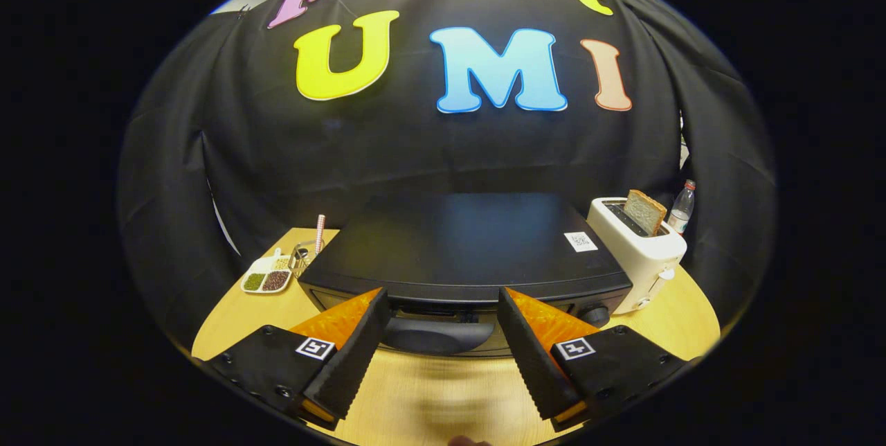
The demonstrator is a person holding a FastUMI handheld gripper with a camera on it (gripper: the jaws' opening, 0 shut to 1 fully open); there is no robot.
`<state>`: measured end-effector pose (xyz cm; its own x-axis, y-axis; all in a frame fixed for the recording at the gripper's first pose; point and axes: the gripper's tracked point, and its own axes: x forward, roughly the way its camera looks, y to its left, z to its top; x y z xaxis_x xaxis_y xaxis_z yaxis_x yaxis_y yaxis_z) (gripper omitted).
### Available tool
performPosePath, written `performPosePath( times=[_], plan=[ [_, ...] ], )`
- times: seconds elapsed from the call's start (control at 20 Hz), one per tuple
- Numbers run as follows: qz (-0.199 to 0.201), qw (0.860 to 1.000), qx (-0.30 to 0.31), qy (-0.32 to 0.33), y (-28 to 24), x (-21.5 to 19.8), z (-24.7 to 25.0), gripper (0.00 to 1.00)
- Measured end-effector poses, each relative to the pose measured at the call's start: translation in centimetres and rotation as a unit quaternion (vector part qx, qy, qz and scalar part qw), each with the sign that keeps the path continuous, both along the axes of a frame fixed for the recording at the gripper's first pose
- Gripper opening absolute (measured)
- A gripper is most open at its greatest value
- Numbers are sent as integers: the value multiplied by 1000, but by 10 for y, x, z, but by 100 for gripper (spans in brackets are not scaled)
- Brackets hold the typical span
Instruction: Open the toaster oven, put the food inside, and close the toaster oven door.
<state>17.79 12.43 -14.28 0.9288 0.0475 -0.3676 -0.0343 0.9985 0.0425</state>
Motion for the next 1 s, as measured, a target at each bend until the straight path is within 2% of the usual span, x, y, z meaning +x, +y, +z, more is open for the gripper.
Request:
performPosePath(
  times=[0.5,1.0],
  plan=[
    [-21,1000,-10,11,9,9,-17,98],
    [11,996,-5,87,12,-50,-43,97]
  ],
)
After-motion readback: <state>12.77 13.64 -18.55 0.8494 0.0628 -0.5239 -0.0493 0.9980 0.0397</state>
